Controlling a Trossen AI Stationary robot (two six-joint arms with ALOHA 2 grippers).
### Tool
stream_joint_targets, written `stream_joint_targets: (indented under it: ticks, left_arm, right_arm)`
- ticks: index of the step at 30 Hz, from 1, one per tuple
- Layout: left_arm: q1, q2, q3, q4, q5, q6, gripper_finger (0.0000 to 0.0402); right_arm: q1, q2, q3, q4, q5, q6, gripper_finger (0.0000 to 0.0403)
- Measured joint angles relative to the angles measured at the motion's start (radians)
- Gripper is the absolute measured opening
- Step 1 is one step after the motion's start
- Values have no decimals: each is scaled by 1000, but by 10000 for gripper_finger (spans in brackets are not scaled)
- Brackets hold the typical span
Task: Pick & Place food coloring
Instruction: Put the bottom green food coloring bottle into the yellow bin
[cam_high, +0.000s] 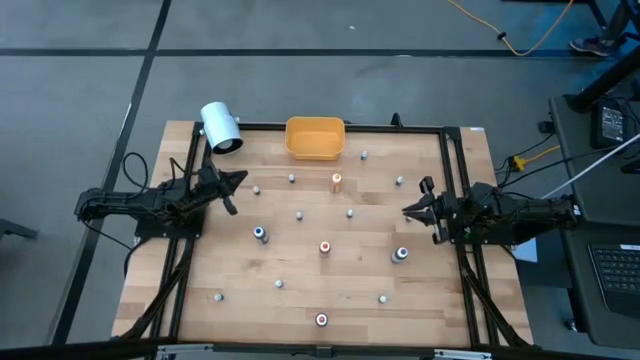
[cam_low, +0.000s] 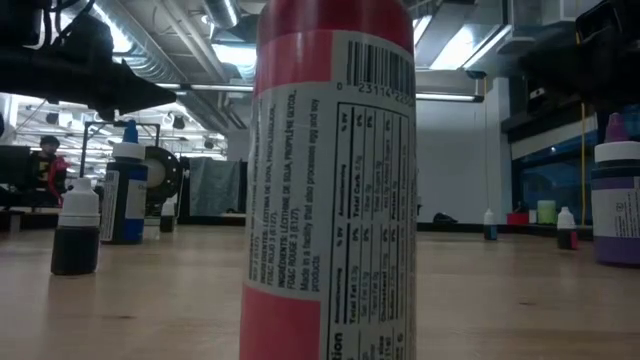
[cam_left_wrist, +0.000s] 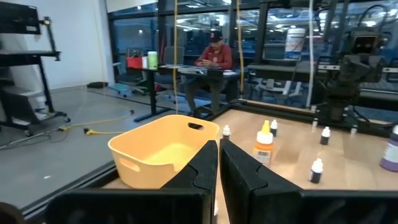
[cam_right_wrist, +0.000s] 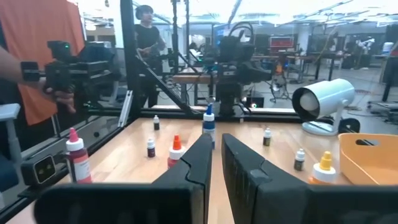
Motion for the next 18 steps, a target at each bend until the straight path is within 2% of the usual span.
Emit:
stream_joint_targets:
  ticks: [5, 18]
  left_arm:
    - [0, 0, 0, 8, -50, -34, 15]
    - [0, 0, 0, 14, -52, -52, 15]
  right_arm:
    - [0, 0, 0, -8, 11, 0, 42]
    - [0, 0, 0, -10, 29, 4, 42]
